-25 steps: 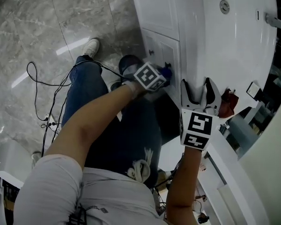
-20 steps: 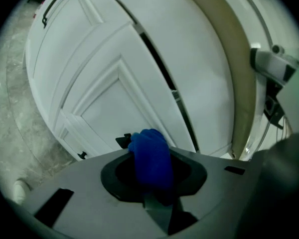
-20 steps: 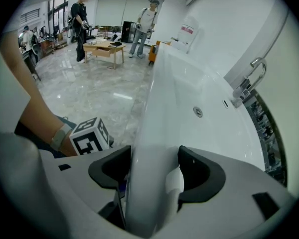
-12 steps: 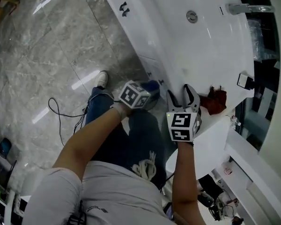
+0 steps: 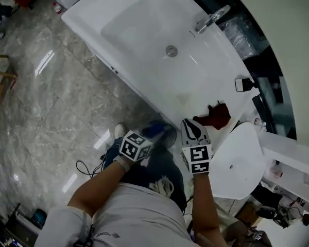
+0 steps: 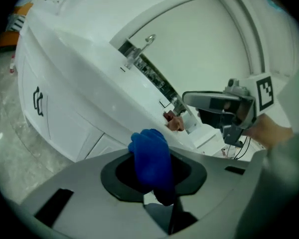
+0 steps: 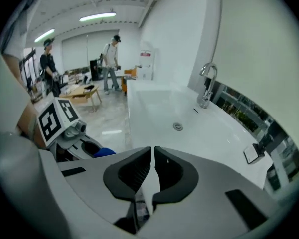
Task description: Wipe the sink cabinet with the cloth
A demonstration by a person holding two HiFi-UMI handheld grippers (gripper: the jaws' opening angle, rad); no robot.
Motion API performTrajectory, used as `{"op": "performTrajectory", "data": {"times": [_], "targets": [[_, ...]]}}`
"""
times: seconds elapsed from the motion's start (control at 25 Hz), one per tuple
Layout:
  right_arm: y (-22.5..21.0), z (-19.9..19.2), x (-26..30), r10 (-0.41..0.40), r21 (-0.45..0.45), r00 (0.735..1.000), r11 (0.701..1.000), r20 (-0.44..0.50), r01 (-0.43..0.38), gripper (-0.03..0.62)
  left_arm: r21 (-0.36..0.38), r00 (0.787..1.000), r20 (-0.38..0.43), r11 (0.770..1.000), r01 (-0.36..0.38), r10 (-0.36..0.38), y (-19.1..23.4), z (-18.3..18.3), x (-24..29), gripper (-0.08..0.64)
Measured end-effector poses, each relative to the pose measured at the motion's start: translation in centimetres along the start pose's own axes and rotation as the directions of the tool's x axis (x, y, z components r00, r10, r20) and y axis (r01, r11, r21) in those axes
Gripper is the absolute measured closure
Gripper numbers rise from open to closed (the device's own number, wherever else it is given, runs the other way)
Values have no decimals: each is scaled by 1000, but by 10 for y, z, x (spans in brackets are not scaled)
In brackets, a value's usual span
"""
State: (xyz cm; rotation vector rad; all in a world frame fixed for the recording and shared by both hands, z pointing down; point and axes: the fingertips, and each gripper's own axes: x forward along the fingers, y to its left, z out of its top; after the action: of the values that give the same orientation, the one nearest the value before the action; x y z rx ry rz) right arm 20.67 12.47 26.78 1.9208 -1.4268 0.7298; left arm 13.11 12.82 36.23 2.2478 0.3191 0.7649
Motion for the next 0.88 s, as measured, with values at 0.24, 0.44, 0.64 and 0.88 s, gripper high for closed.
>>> {"op": "performTrajectory", "data": {"times": [0.24,0.44,0.64,0.88], "targets": [[-16,22,-47,-5,320,986,946,165,-49,551,166,998,-45,985,44,-37,-38,40,-28,456],[-37,38,-100,-52,492,947,862,317,-118,551,241,998,-25,968,65,-61,-74,73,-42,456],[-57,45,-144,-110,521,907,843,407,-132,551,299,996,6,951,81,-87,-109,107,-46,454],[-70,47,-188,-154,500,866,857,476,-123,551,384,989,79,920,84,-123,-159,145,-54,455]]}}
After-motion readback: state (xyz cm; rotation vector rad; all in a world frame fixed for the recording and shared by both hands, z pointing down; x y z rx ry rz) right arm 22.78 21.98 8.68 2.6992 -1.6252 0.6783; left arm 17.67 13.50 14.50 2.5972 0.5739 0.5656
